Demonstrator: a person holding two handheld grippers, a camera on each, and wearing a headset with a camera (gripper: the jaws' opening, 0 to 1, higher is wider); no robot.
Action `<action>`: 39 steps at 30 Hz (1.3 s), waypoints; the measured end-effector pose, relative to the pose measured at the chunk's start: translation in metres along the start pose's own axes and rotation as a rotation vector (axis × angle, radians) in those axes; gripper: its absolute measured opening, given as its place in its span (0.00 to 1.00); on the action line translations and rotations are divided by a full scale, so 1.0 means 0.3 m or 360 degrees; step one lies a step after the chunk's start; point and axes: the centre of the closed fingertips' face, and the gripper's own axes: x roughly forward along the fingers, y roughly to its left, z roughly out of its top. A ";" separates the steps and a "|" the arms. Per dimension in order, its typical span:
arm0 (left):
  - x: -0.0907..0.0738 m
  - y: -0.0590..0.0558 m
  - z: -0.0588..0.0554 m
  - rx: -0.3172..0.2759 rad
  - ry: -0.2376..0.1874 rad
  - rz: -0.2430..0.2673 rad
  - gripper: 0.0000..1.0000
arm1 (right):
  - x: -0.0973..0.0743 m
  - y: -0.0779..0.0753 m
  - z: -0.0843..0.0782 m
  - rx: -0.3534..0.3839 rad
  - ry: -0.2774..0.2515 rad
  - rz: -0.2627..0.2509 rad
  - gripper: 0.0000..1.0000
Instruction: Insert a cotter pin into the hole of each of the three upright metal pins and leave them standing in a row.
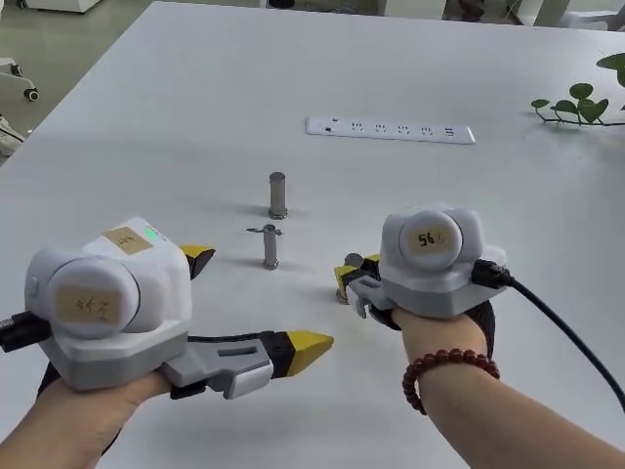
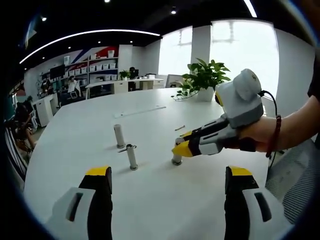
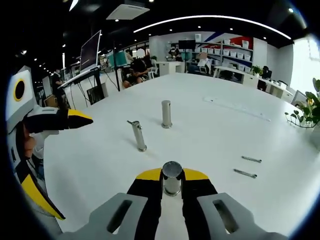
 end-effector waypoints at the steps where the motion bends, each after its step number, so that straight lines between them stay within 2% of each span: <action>1: 0.000 -0.002 0.001 -0.0001 -0.0001 -0.0002 0.94 | 0.001 0.000 0.000 -0.0001 0.0000 -0.0001 0.09; 4: -0.001 -0.002 0.003 -0.0001 -0.0003 0.0000 0.94 | 0.008 -0.003 -0.016 0.0019 0.0029 -0.0004 0.12; 8: -0.003 0.001 0.005 -0.0003 -0.0005 0.0005 0.94 | 0.005 -0.003 -0.014 0.0002 0.0005 0.0003 0.15; 14: -0.004 0.001 0.008 -0.0005 -0.0013 0.0013 0.94 | -0.008 -0.001 -0.008 0.0048 -0.0021 0.0047 0.21; 18: -0.005 0.008 0.013 -0.0007 -0.0027 0.0030 0.94 | -0.025 0.009 -0.004 0.0035 -0.0016 0.0094 0.22; 25: -0.013 0.017 0.017 -0.0003 -0.0036 0.0051 0.94 | -0.065 0.018 0.004 -0.0003 0.0014 0.0227 0.23; 29: -0.018 0.029 0.014 -0.0005 -0.0031 0.0077 0.94 | -0.097 0.000 0.009 -0.0038 0.0007 0.0252 0.23; 33: -0.022 0.035 0.016 -0.0005 -0.0038 0.0090 0.94 | -0.127 -0.040 0.009 -0.0058 0.0016 0.0267 0.23; 39: -0.024 0.033 0.018 0.0006 -0.0032 0.0092 0.94 | -0.152 -0.096 -0.009 -0.0129 0.0066 0.0270 0.23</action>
